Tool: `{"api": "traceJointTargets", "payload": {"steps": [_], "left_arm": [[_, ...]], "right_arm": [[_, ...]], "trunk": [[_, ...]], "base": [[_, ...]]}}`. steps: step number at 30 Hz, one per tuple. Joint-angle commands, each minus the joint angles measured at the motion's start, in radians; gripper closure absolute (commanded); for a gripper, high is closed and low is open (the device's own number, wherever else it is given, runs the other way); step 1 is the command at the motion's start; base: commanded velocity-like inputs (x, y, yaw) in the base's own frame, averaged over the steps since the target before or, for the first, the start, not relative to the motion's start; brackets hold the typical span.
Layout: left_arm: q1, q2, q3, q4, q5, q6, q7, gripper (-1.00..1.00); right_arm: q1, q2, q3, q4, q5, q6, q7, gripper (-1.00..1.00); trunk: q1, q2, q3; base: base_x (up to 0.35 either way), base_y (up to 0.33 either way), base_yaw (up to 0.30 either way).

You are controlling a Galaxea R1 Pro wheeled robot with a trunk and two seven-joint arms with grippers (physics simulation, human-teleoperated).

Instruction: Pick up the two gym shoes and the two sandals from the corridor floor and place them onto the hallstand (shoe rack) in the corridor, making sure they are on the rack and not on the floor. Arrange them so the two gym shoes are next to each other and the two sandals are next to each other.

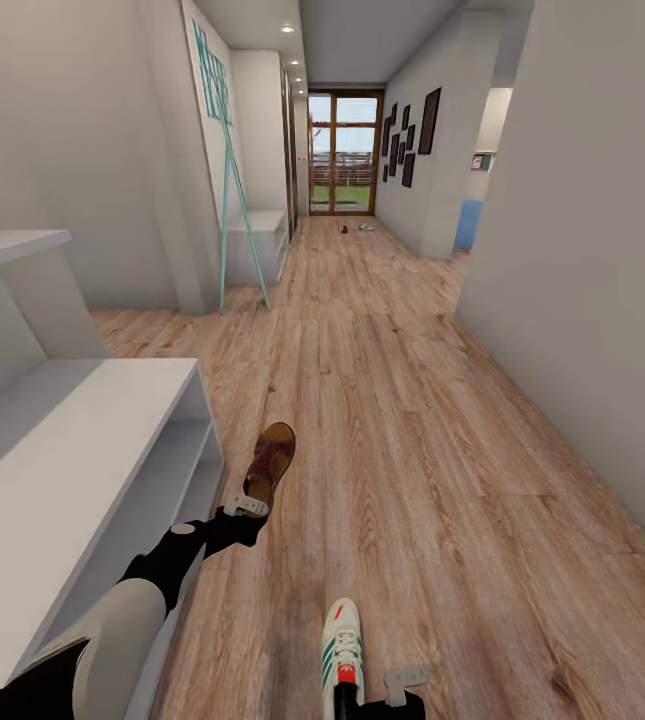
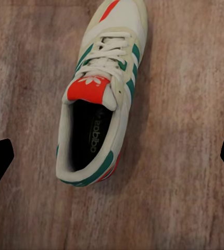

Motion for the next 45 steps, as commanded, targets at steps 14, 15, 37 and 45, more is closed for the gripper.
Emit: {"api": "traceJointTargets", "payload": {"steps": [14,15,37,45], "left_arm": [[-0.002,-0.004,0.009,-0.014,-0.011,0.002,-0.002,1.00],[-0.002,-0.005,0.009,-0.014,-0.011,0.001,-0.002,1.00],[-0.002,-0.007,0.010,-0.015,-0.011,0.001,-0.002,1.00],[-0.002,-0.008,0.010,-0.015,-0.010,0.001,-0.002,1.00]], "right_arm": [[-0.002,0.000,-0.012,-0.035,0.005,-0.002,-0.072,-1.00],[-0.002,0.000,-0.012,-0.060,0.005,-0.002,-0.093,-1.00],[-0.002,0.000,-0.011,-0.107,0.006,-0.003,-0.117,-1.00],[-0.002,0.000,-0.011,-0.107,0.006,-0.003,-0.117,-1.00]], "trunk": [[0.007,-0.014,-0.007],[0.007,-0.014,-0.007],[0.007,-0.014,-0.010],[0.007,-0.014,-0.013]], "base": [[0.000,0.000,0.000],[0.000,0.000,0.000],[0.000,0.000,0.059],[0.000,0.000,0.127]]}}
